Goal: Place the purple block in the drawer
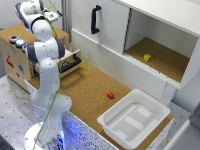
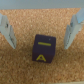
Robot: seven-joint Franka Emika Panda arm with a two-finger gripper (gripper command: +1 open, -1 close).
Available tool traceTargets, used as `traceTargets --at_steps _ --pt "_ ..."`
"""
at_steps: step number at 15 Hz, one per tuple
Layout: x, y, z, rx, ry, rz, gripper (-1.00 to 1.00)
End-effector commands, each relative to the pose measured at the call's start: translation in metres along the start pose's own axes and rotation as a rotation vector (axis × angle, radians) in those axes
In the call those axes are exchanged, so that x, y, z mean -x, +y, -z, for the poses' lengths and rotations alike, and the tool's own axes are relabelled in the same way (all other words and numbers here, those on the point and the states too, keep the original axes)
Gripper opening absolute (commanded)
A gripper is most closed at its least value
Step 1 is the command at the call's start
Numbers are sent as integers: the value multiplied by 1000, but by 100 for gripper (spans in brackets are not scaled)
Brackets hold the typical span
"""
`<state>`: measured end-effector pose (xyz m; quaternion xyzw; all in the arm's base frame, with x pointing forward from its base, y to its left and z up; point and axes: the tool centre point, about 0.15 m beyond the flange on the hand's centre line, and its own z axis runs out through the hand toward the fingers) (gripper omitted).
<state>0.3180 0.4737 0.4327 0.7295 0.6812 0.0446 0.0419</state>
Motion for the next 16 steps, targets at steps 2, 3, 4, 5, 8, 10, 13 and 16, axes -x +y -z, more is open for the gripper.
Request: traceTargets --at_steps 2,3,4,5,8,10,13,16 --pt "41 -17 -14 70 211 -5 -100" --pt "39 -19 -15 66 217 -4 -100" --pt "36 -21 -17 65 214 1 -100" --pt "32 -22 -21 57 205 4 -100" --pt "27 -20 -21 62 196 1 -100" --pt "30 -17 -8 87 198 -9 -100" --pt "51 -14 18 134 198 -40 -100" --pt "83 -20 25 146 146 -45 -100"
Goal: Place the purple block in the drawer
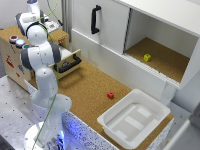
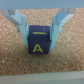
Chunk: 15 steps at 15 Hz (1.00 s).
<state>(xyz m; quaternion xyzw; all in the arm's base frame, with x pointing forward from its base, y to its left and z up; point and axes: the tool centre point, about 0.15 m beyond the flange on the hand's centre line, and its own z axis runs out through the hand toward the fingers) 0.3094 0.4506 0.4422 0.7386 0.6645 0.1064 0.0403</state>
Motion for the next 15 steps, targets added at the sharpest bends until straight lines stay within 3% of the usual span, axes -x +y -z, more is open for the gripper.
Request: traceTargets --at_steps 1,5,7,15 --pt "73 -14 21 61 46 -9 -100" --pt "130 -30 4 16 14 -25 -100" --pt "147 -36 -16 -12 32 1 -100" --pt "128 -14 -93 -39 81 83 -100"
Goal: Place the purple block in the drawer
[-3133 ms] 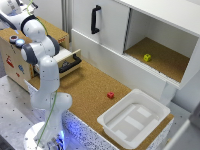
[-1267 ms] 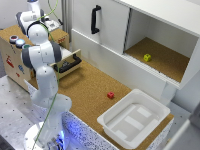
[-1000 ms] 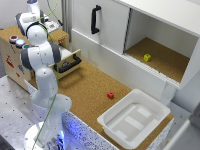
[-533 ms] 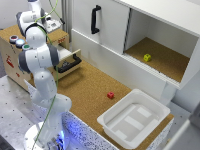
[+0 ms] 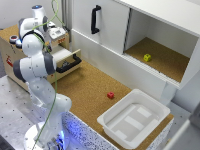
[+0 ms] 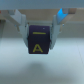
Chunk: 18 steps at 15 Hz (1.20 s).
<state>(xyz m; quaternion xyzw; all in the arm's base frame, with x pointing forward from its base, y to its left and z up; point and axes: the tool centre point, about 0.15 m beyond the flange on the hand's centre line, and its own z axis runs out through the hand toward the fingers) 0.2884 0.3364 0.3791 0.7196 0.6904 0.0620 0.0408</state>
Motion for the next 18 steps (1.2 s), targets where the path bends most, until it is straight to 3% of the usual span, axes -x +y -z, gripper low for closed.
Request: traceTargets --at_steps 1,5,6,9,13,14,15,16,18 --pt "-2 16 -51 25 137 20 -100" --pt "-11 32 -65 -11 92 -12 -100" --pt "-13 31 -61 -16 65 -10 100" --pt "-11 20 -19 9 1 -27 100" --pt "-25 -7 72 96 12 -42 100" --pt "-32 -12 89 119 -12 -27 100" --pt "-42 -17 106 157 -93 -1 100" --pt "-52 -23 120 177 -119 8 100" --pt "-69 -41 144 165 -113 -30 100"
